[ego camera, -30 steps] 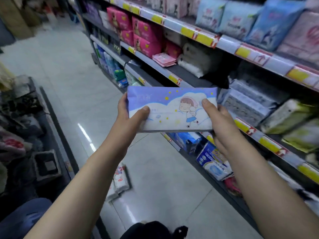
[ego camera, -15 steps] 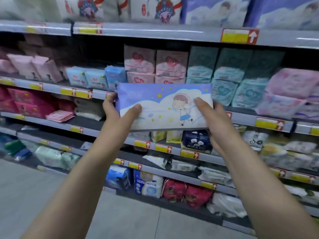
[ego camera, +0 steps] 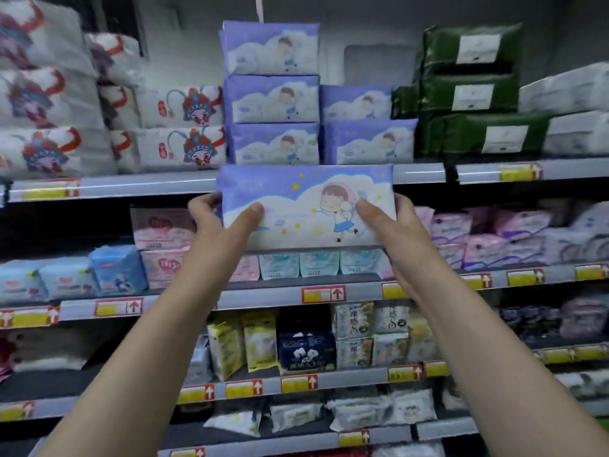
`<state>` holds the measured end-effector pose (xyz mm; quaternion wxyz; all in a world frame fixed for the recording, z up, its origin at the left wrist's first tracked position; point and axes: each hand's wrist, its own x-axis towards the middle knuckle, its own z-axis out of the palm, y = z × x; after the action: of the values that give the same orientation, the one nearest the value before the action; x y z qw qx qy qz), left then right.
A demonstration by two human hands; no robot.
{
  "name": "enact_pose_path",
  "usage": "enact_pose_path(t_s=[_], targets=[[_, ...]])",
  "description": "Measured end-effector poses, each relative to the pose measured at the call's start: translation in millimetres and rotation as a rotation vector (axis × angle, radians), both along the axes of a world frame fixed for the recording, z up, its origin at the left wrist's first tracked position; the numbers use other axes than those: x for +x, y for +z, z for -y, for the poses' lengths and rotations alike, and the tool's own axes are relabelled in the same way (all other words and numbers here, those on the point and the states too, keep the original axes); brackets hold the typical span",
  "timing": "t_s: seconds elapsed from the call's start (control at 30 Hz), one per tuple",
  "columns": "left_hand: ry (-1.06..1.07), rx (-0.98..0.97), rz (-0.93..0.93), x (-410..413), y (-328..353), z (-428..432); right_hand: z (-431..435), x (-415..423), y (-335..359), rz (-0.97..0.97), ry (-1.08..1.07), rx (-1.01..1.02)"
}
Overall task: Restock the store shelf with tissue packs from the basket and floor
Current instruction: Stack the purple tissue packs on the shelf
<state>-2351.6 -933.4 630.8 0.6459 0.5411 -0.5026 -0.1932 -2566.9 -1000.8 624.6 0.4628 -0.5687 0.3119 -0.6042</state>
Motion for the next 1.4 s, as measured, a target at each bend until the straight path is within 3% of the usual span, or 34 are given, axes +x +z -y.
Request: enact_pose_path(t_s=[0.67, 1.4], targets=[[-0.2, -0.162, 0.416, 1.2, 80.3, 148.2, 116.2, -4.9, 70.3, -0.014, -0.318, -0.224], [-0.029, -0.399, 0.492, -85.5, 141.8, 348.9, 309.8, -72.8, 154.1, -0.082, -0.584, -0.398]])
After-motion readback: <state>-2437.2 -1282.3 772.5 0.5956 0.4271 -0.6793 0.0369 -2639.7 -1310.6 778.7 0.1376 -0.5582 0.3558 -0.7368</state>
